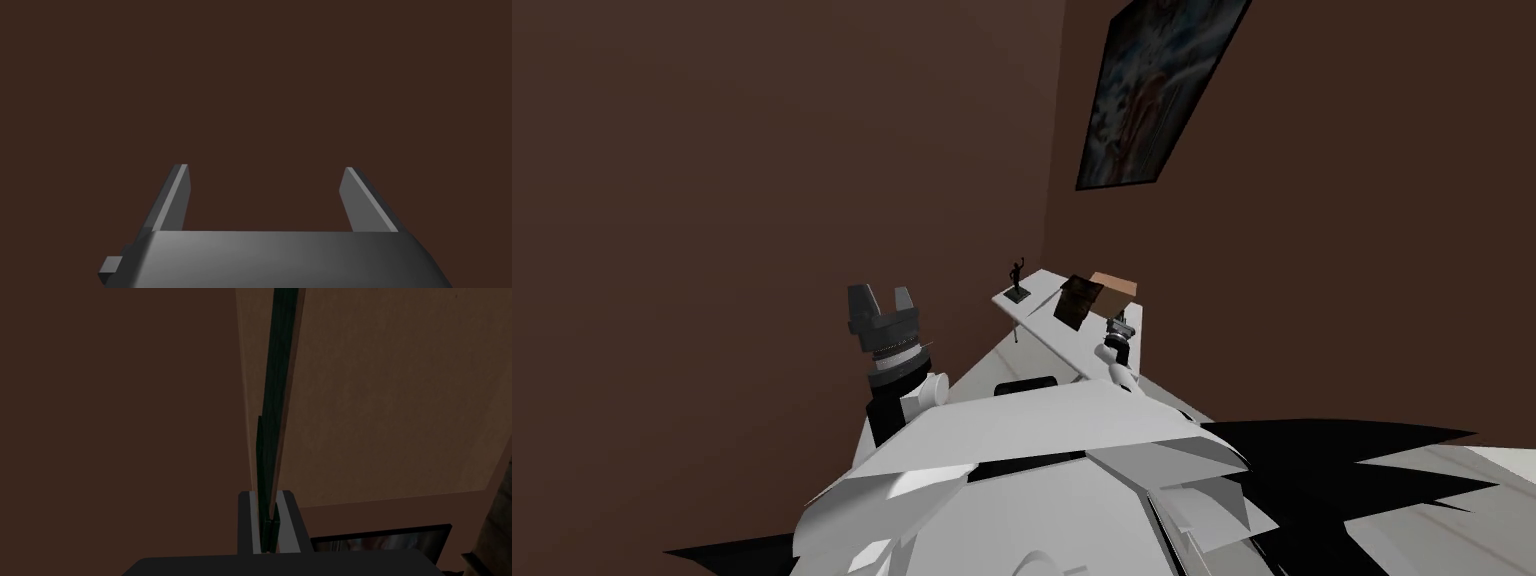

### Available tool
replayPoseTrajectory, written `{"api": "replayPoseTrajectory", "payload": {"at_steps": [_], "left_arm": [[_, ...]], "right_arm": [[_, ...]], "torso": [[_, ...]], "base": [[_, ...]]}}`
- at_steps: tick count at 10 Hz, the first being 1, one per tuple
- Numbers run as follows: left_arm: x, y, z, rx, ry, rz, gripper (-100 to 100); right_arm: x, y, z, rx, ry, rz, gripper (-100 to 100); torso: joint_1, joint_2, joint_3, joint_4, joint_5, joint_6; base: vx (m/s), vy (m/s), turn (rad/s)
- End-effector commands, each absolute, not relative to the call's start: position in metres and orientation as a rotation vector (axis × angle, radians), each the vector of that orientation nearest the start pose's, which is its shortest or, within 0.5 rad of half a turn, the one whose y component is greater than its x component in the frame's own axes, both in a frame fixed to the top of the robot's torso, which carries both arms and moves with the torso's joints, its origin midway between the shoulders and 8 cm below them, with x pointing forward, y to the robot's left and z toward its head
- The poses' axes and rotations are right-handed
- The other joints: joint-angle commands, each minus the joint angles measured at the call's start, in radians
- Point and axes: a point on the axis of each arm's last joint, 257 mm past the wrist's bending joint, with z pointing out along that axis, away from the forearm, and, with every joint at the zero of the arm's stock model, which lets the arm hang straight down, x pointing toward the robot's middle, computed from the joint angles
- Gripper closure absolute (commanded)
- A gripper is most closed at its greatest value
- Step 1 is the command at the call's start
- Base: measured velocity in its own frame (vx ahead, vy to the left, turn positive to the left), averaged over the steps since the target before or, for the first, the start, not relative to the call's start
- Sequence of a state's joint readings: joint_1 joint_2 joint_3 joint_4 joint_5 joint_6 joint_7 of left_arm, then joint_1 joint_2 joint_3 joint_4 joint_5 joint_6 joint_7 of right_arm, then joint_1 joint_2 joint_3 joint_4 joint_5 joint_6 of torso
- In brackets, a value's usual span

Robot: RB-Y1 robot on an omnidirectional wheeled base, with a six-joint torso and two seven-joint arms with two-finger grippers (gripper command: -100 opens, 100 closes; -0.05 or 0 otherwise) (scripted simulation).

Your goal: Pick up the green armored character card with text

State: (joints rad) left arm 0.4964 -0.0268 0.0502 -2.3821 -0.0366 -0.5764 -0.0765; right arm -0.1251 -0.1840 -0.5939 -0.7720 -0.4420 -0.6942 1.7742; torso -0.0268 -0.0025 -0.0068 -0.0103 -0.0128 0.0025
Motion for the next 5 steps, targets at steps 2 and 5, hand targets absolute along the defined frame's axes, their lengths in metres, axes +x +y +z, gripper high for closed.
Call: {"api": "replayPoseTrajectory", "payload": {"at_steps": [2, 5], "left_arm": [[0.304, 0.283, 0.083, -0.474, 0.502, -1.191, 0], [0.304, 0.283, 0.083, -0.474, 0.502, -1.191, 0]], "right_arm": [[0.352, -0.628, -0.334, 0.748, 1.344, -0.688, 100], [0.296, -0.68, -0.329, 0.842, 1.293, -0.818, 100]], "torso": [[-0.001, 0.001, 0.0, 0.0, 0.0, 0.001], [0.0, -0.001, -0.001, 0.0, 0.001, 0.0]], "base": [[-0.1, 0.009, 0.376], [-0.09, 0.029, 0.401]]}}
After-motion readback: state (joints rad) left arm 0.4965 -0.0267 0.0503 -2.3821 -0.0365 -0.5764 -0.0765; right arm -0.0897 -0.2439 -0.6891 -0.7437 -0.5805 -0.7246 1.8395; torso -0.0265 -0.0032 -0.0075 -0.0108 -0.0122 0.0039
